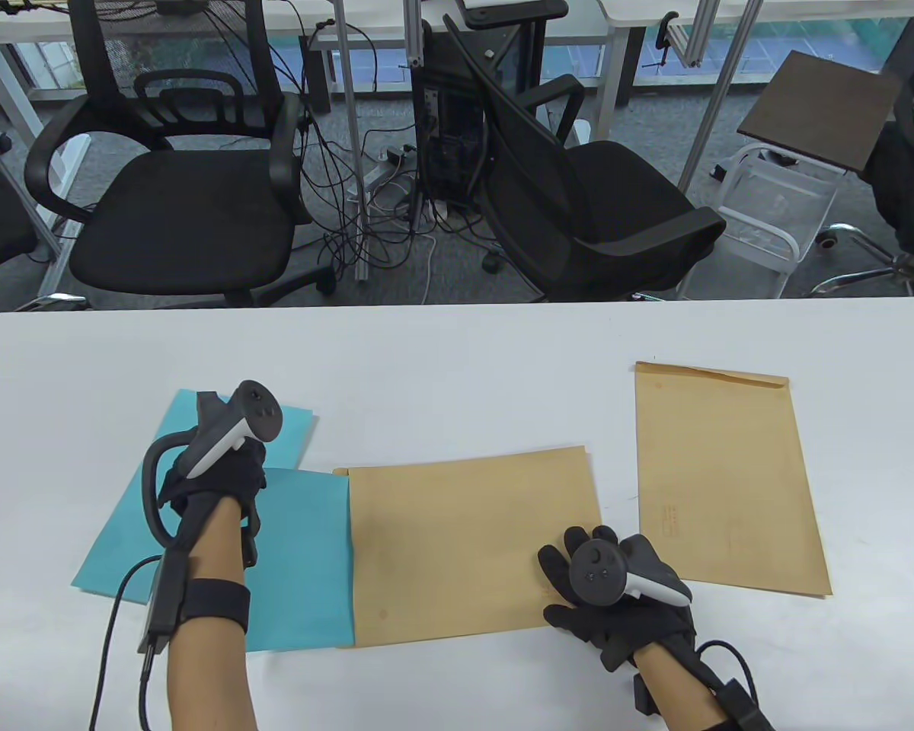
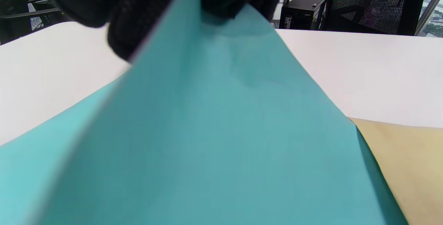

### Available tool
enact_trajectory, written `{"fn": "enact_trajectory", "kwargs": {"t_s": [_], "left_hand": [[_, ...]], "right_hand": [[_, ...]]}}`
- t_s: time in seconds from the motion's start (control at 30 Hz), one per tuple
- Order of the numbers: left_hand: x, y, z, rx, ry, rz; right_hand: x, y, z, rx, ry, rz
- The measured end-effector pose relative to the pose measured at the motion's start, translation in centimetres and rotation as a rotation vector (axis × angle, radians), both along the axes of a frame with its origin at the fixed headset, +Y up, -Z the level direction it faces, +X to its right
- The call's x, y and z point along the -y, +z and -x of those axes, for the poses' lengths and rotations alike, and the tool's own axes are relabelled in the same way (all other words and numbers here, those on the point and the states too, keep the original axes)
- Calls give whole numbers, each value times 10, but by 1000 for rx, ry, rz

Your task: Stuff flat paper into A4 envelope

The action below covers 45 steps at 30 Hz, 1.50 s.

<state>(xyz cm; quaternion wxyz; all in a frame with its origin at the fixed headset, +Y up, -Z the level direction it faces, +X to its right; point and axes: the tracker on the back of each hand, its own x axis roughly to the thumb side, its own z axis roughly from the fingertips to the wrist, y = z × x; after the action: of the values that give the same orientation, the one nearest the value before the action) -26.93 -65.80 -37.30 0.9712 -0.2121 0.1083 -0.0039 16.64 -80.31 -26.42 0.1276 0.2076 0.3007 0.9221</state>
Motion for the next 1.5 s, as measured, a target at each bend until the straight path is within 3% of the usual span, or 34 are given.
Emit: {"fn": "enact_trajectory", "kwargs": {"t_s": [0.8,1.5], "left_hand": [[22,-3,-17,4,168,-16],[34,-6,-32,40,149,-3]], "right_hand": [[1,0,0,-1,-13,6],[1,0,-1,1,-29,18]]}}
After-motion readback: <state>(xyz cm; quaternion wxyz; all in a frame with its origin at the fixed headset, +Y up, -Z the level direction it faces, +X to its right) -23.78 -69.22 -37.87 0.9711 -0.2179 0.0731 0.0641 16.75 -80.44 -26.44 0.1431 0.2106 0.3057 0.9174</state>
